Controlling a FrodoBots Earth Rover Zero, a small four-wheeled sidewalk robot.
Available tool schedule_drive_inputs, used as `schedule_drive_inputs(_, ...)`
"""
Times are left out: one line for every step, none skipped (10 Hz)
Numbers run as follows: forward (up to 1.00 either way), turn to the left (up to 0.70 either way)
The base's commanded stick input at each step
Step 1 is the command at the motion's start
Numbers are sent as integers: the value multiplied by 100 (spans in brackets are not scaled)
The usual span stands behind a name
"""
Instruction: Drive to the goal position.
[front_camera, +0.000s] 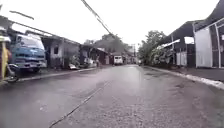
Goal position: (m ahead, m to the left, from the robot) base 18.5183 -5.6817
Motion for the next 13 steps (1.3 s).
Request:
schedule_drive_inputs(100, 24)
schedule_drive_inputs(100, 2)
schedule_drive_inputs(100, 0)
schedule_drive_inputs(100, 0)
schedule_drive_inputs(100, 0)
schedule_drive_inputs(100, 22)
schedule_drive_inputs(100, 5)
schedule_drive_inputs(100, 0)
schedule_drive_inputs(100, 8)
schedule_drive_inputs(100, 13)
schedule_drive_inputs(100, 0)
schedule_drive_inputs(100, 0)
schedule_drive_inputs(100, 0)
